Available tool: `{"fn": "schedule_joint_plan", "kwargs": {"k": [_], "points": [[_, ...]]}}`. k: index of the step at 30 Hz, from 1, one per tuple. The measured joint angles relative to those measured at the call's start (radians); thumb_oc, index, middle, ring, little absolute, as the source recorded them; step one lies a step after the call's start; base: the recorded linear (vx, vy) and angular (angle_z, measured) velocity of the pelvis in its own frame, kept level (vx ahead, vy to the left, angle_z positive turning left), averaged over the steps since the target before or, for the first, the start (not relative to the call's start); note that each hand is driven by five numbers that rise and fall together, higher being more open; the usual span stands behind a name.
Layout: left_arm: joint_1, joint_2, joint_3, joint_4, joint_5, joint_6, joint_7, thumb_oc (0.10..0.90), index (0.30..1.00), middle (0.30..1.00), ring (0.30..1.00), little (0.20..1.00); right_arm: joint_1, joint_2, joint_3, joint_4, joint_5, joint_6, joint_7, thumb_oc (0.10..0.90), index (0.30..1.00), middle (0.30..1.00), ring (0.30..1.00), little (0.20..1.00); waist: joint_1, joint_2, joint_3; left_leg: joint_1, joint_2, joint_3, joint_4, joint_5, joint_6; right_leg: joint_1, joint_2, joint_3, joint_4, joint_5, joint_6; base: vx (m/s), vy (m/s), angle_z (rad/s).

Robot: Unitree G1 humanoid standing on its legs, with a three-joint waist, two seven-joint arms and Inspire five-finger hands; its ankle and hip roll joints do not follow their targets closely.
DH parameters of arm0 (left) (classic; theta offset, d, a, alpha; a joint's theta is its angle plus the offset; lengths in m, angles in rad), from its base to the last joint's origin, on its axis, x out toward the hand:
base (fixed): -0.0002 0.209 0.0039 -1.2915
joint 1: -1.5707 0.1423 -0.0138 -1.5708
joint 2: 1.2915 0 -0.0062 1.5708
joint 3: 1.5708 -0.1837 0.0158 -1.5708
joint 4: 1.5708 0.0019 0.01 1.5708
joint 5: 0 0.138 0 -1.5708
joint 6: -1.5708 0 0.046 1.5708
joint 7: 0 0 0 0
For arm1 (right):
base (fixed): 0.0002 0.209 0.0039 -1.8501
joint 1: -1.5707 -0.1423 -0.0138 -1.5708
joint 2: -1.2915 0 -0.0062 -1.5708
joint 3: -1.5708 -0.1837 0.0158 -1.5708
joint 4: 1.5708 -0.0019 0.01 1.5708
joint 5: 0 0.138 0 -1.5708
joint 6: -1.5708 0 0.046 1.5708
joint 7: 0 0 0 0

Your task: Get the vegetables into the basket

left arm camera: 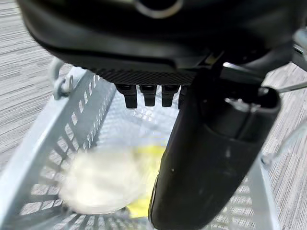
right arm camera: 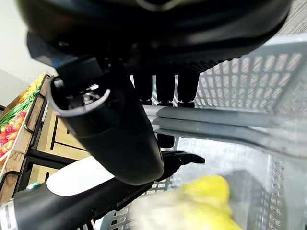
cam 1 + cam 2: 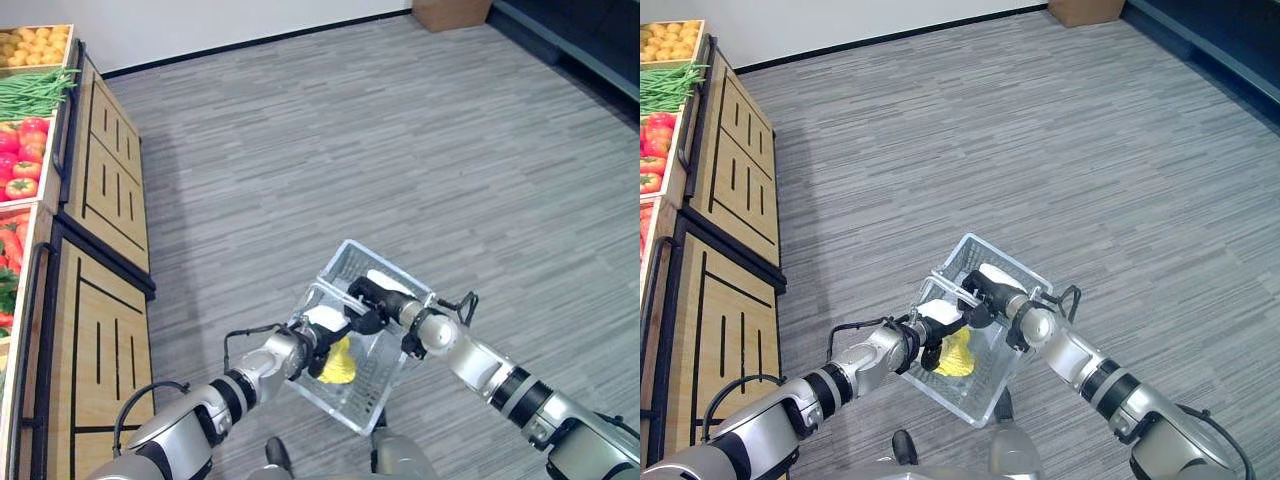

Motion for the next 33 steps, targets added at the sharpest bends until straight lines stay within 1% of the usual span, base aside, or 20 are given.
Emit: {"fn": "schedule_joint_plan", "kwargs": {"k": [4,6,7,8,9,10,11,13,17,18,20,21,23,24,25,26,28,30,31,33], "points": [[0.0,-0.002,-0.005,0.012,0.0,0.0,0.0,0.9,1.0,1.0,1.0,1.0,0.0,0.01,0.005,0.021,0.0,-0.001,-0.005,0.4,0.3,0.3,0.3,0.3,0.001,0.0,0.0,0.005,-0.001,-0.007,0.0,0.0,0.0,0.009,-0.003,-0.007,0.0,0.0,0.0,0.0,-0.007,0.06],[0.0,-0.01,-0.005,0.032,-0.002,0.004,-0.001,0.9,1.0,1.0,1.0,1.0,0.0,0.037,0.004,0.054,0.0,-0.002,-0.007,0.4,0.3,0.3,0.3,0.3,0.0,0.001,-0.001,0.014,0.0,-0.015,0.0,0.0,0.0,0.024,-0.008,-0.015,0.0,-0.002,0.001,0.01,-0.019,0.11],[0.0,-0.011,-0.005,0.037,-0.007,0.009,-0.001,0.9,1.0,1.0,1.0,1.0,0.004,0.054,-0.003,0.089,0.003,-0.018,-0.011,0.4,0.3,0.3,0.3,0.3,-0.001,0.002,-0.001,0.015,0.001,-0.025,0.0,0.001,0.001,0.031,-0.009,-0.023,0.0,-0.004,0.0,0.04,-0.005,0.28],[0.0,-0.016,-0.006,0.038,-0.02,0.014,-0.005,0.9,1.0,1.0,1.0,1.0,0.027,0.095,-0.023,0.148,0.01,-0.04,-0.017,0.4,0.3,0.3,0.3,0.3,0.0,0.006,-0.004,0.02,0.002,-0.04,0.0,0.001,0.0,0.045,-0.01,-0.039,0.0,-0.012,-0.003,0.05,-0.005,0.27],[0.001,-0.006,-0.007,0.044,-0.031,0.016,-0.009,0.9,1.0,1.0,1.0,1.0,0.041,0.104,-0.04,0.173,0.017,-0.05,-0.018,0.4,0.3,0.3,0.3,0.3,0.002,0.01,-0.006,0.02,0.002,-0.044,0.0,0.001,0.0,0.048,-0.013,-0.043,0.0,-0.014,0.0,0.05,-0.005,0.3],[0.001,-0.001,-0.006,0.042,-0.055,0.014,-0.009,0.9,1.0,1.0,1.0,1.0,0.077,0.135,-0.101,0.22,0.044,-0.082,-0.025,0.4,0.3,0.3,0.3,0.3,0.005,0.014,-0.009,0.022,0.002,-0.054,0.0,0.001,0.0,0.057,-0.013,-0.049,0.0,-0.016,-0.001,0.01,-0.002,0.26],[0.006,-0.001,-0.004,0.031,-0.081,0.01,-0.013,0.9,1.0,1.0,1.0,1.0,0.1,0.16,-0.129,0.251,0.055,-0.082,-0.036,0.4,0.3,0.3,0.3,0.3,0.005,0.019,-0.012,0.027,0.002,-0.065,0.0,0.001,0.0,0.068,-0.015,-0.06,0.0,-0.02,-0.002,0.01,-0.002,0.27],[0.009,0.006,0.006,0.017,-0.113,0.016,-0.012,0.9,1.0,1.0,1.0,1.0,0.109,0.153,-0.123,0.26,0.061,-0.062,-0.039,0.4,0.3,0.3,0.3,0.3,0.015,0.027,-0.017,0.026,-0.003,-0.074,0.0,0.001,0.001,0.071,-0.021,-0.067,0.0,-0.022,0.0,0.03,-0.003,0.17],[0.041,0.094,0.083,-0.162,-0.2,0.005,-0.016,0.9,1.0,1.0,1.0,1.0,0.16,0.146,-0.205,0.378,0.057,-0.057,-0.045,0.4,0.3,0.3,0.3,0.3,0.046,0.035,-0.023,0.035,-0.004,-0.114,0.0,0.004,0.004,0.107,-0.024,-0.106,0.0,-0.031,0.002,0.02,-0.01,0.3],[0.049,0.102,0.112,-0.178,-0.209,0.006,-0.013,0.9,1.0,1.0,1.0,1.0,0.171,0.14,-0.227,0.4,0.056,-0.048,-0.045,0.4,0.3,0.3,0.3,0.3,0.057,0.037,-0.026,0.036,-0.004,-0.116,0.0,0.004,0.004,0.11,-0.024,-0.109,0.0,-0.033,0.003,0.03,-0.016,0.17],[0.055,0.108,0.139,-0.187,-0.219,0.015,-0.003,0.9,1.0,1.0,1.0,1.0,0.183,0.133,-0.241,0.407,0.05,-0.037,-0.054,0.4,0.3,0.3,0.3,0.3,0.059,0.039,-0.027,0.035,-0.005,-0.121,0.0,0.004,0.004,0.112,-0.024,-0.115,0.0,-0.034,0.003,0.03,-0.015,0.08],[0.076,0.144,0.193,-0.185,-0.234,0.015,-0.001,0.9,1.0,1.0,1.0,1.0,0.208,0.13,-0.279,0.41,0.049,-0.041,-0.05,0.4,0.3,0.3,0.3,0.3,0.062,0.041,-0.028,0.038,-0.004,-0.126,0.0,0.004,0.004,0.116,-0.024,-0.115,0.0,-0.035,0.002,0.03,-0.015,0.06],[0.102,0.176,0.216,-0.187,-0.25,0.038,0.0,0.9,1.0,1.0,1.0,1.0,0.239,0.115,-0.311,0.413,0.037,-0.025,-0.064,0.4,0.3,0.3,0.3,0.3,0.058,0.045,-0.036,0.039,-0.004,-0.137,0.0,0.003,0.004,0.125,-0.024,-0.126,0.0,-0.039,0.001,0.02,-0.009,0.12],[0.136,0.193,0.257,-0.192,-0.267,0.026,0.0,0.9,1.0,1.0,1.0,1.0,0.263,0.108,-0.35,0.421,0.035,-0.038,-0.057,0.4,0.3,0.3,0.3,0.3,0.061,0.048,-0.038,0.04,-0.003,-0.139,0.0,0.003,0.004,0.127,-0.023,-0.128,0.0,-0.04,0.002,0.01,-0.011,0.1],[0.176,0.201,0.296,-0.212,-0.286,0.027,0.002,0.9,1.0,1.0,1.0,1.0,0.284,0.106,-0.387,0.428,0.026,-0.032,-0.065,0.4,0.3,0.3,0.3,0.3,0.057,0.049,-0.04,0.041,-0.003,-0.141,0.0,0.003,0.004,0.128,-0.025,-0.131,0.0,-0.042,0.0,0.01,-0.014,0.07],[0.197,0.217,0.314,-0.207,-0.292,0.043,0.001,0.9,1.0,1.0,1.0,1.0,0.294,0.095,-0.399,0.441,0.009,-0.024,-0.072,0.4,0.3,0.3,0.3,0.3,0.064,0.05,-0.04,0.04,-0.003,-0.144,0.0,0.004,0.004,0.13,-0.023,-0.134,0.0,-0.041,0.001,0.01,-0.016,0.06],[0.265,0.236,0.381,-0.208,-0.315,0.041,0.001,0.9,1.0,1.0,1.0,1.0,0.346,0.078,-0.469,0.45,0.004,-0.024,-0.071,0.4,0.3,0.3,0.3,0.3,0.076,0.05,-0.04,0.041,-0.001,-0.147,0.0,0.004,0.004,0.133,-0.023,-0.136,0.0,-0.043,0.001,0.01,-0.007,0.05],[0.314,0.261,0.407,-0.207,-0.317,0.064,0.001,0.9,1.0,1.0,1.0,1.0,0.378,0.062,-0.502,0.467,-0.002,-0.016,-0.073,0.4,0.3,0.3,0.3,0.3,0.083,0.049,-0.041,0.041,-0.002,-0.151,0.0,0.004,0.003,0.135,-0.023,-0.14,0.0,-0.044,0.002,0.01,-0.009,0.06],[0.366,0.285,0.437,-0.211,-0.335,0.063,0.001,0.9,1.0,1.0,1.0,1.0,0.401,0.052,-0.525,0.472,-0.003,-0.018,-0.074,0.4,0.3,0.3,0.3,0.3,0.082,0.049,-0.041,0.041,-0.002,-0.151,-0.001,0.004,0.003,0.136,-0.024,-0.14,0.0,-0.047,0.005,0.0,0.0,0.0],[0.442,0.29,0.506,-0.207,-0.351,0.065,0.005,0.9,1.0,1.0,1.0,1.0,0.435,0.055,-0.576,0.504,-0.023,-0.041,-0.075,0.4,0.3,0.3,0.3,0.3,0.082,0.046,-0.044,0.04,-0.002,-0.151,-0.004,0.003,0.002,0.135,-0.025,-0.14,-0.001,-0.056,0.014,0.0,0.0,0.0]]}}
